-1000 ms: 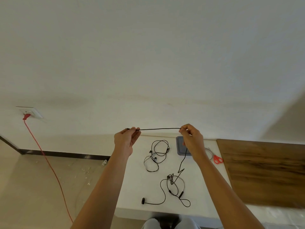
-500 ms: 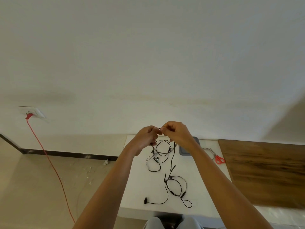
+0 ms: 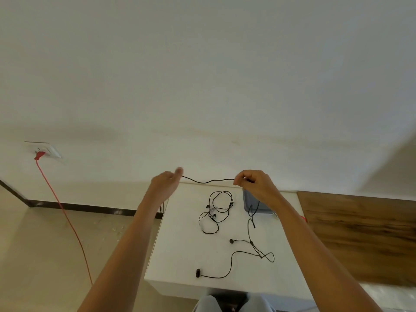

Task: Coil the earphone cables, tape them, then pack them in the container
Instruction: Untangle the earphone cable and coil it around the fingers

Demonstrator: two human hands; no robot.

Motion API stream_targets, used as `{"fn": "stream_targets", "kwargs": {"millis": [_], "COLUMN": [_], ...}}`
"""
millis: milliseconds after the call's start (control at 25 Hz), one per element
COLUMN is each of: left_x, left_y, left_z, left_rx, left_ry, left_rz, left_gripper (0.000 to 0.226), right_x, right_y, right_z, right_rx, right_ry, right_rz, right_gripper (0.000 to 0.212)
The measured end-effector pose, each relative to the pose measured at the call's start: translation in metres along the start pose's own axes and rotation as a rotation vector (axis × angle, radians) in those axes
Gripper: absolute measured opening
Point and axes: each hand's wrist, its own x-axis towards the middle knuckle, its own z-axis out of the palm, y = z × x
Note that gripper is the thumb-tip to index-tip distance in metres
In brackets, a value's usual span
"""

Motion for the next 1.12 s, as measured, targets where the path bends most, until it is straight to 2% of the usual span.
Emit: {"fn": "stream_targets", "kwargs": {"millis": [80,160,280,360,480,680,920,1040,1120], "left_x": [-0.007,-0.017,-0.021,-0.02,-0.015,-0.01,-0.009,-0.013,-0.017], "left_y": [0.017,0.034,0.036,0.031,0.024,0.022,0.016,0.021,0.029], "left_z": [0.018,0.035,0.049,0.049,0.043,0.037,0.038,0.04,0.043], "left_rx": [0.059,-0.006,-0.257,-0.338,-0.202,-0.114,-0.096,-0.076,-0.201], "left_ry": [-0.164,-0.298,-0.382,-0.354,-0.235,-0.153,-0.061,-0.2,-0.364], "left_rz": [0.203,0.356,0.298,0.267,0.276,0.291,0.211,0.208,0.203], "left_gripper": [0.047,0.043,0.034,0.029,0.028,0.025,0.038,0.034,0.03], "right_x": [0.004,0.009,0.01,0.008,0.005,0.002,-0.001,-0.004,-0.005], "right_y": [-0.02,-0.033,-0.038,-0.034,-0.026,-0.019,-0.016,-0.018,-0.021], "right_z": [0.01,0.02,0.027,0.027,0.025,0.026,0.019,0.022,0.025], "right_rx": [0.054,0.084,0.1,0.175,0.243,-0.007,0.138,0.18,0.182], "right_ry": [-0.056,-0.073,-0.065,-0.078,-0.062,-0.049,0.028,0.059,0.061], "right_rz": [-0.062,-0.1,-0.126,-0.12,-0.056,-0.154,-0.115,-0.135,-0.146], "right_gripper": [0.017,0.012,0.007,0.006,0.01,0.011,0.012,0.015,0.015]}}
